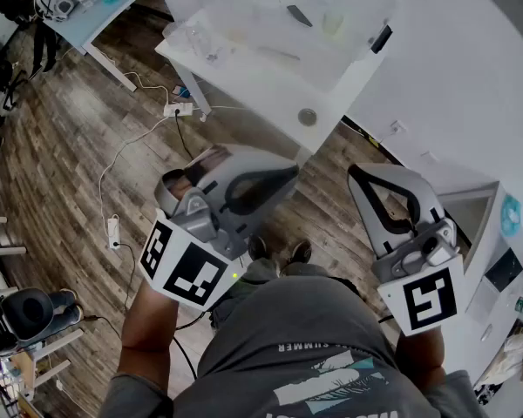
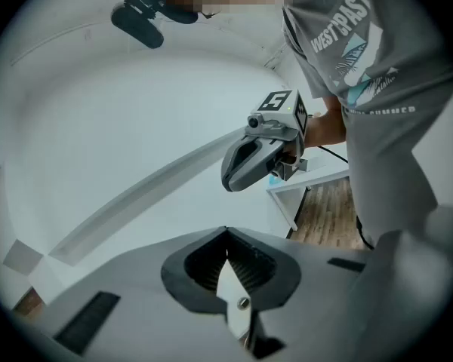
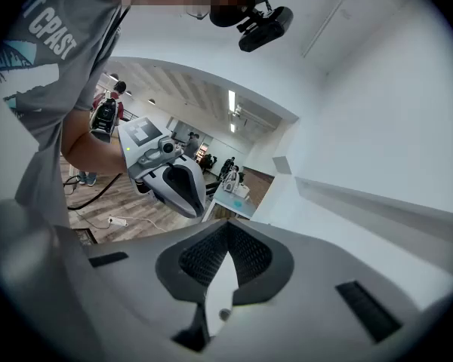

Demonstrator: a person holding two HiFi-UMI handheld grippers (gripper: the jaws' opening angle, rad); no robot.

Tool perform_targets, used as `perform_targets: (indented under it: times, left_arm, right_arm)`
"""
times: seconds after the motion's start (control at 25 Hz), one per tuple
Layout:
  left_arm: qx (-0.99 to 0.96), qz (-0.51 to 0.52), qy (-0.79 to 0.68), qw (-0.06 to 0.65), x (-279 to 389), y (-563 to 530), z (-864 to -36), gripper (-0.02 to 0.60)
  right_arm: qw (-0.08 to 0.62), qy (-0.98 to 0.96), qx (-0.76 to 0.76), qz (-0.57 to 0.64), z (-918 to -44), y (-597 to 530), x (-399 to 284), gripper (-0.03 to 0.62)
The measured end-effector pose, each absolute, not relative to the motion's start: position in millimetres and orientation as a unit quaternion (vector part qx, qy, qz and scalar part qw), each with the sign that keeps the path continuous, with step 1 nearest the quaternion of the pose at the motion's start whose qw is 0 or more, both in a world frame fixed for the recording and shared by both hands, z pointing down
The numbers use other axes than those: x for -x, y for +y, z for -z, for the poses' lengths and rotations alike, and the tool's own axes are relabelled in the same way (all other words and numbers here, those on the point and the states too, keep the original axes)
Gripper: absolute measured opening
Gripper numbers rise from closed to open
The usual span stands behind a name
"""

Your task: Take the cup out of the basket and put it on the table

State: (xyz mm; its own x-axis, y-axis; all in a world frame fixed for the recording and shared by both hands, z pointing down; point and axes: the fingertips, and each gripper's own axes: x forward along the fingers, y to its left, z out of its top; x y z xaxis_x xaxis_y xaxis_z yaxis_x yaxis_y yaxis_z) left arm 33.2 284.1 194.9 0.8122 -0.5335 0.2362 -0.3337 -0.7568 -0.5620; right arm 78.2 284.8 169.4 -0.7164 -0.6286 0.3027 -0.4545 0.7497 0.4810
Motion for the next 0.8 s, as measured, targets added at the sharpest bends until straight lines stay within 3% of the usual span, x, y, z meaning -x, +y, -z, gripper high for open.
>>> perform_targets:
  times: [0.8]
  left_arm:
    - [0.922,0.188,0.226,0.252,-8.5,278.0,-206.6,0.009]
  right_arm:
    - [0.204,-0.906,-0.323,0.182,-172.5,273.4,-62.0,0.012]
